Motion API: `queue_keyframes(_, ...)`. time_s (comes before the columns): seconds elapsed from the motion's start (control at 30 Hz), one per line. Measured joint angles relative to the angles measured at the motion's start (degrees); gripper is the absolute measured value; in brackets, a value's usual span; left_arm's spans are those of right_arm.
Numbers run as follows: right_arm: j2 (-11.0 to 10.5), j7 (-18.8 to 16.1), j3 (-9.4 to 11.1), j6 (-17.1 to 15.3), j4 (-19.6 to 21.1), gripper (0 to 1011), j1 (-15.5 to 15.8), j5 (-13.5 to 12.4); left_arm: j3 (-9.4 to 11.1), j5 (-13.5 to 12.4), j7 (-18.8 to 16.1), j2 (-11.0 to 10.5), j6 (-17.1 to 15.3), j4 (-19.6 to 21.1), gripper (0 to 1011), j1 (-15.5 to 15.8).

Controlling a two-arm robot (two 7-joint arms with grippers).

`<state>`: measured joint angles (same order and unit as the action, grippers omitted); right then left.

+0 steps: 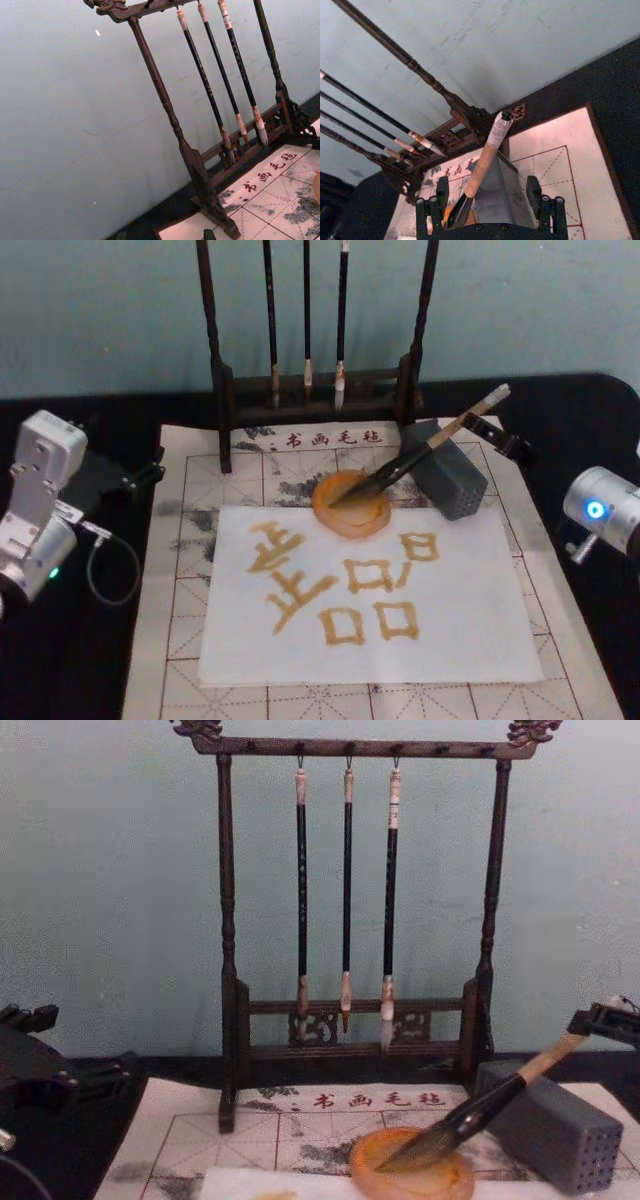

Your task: Pick up the brush from the inkstone, write on the paper, then place the brush back to its original position.

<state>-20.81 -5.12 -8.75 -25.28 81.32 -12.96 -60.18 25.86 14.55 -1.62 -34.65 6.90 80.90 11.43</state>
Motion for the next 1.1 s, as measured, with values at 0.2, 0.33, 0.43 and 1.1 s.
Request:
queue_keyframes(0.2,1.16,1.37,-0.52,-0.54,-1.89,1002,-1.87,-1.82,0.00,0.00,0.00,0.00,0.00,0.00,1001,0.00)
queue_keyframes(0.33,1.68,1.95,-1.10,-0.61,-3.23,1002,-3.11,-2.64,0.00,0.00,0.00,0.00,0.00,0.00,1001,0.00)
queue_keyframes(0.43,2.05,2.35,-1.46,-0.63,-4.15,1002,-3.94,-3.32,0.00,0.00,0.00,0.00,0.00,0.00,1001,0.00)
queue_keyframes(1.1,3.97,5.64,-2.34,-0.62,-7.99,1002,-7.23,-8.41,0.00,0.00,0.00,0.00,0.00,0.00,1001,0.00)
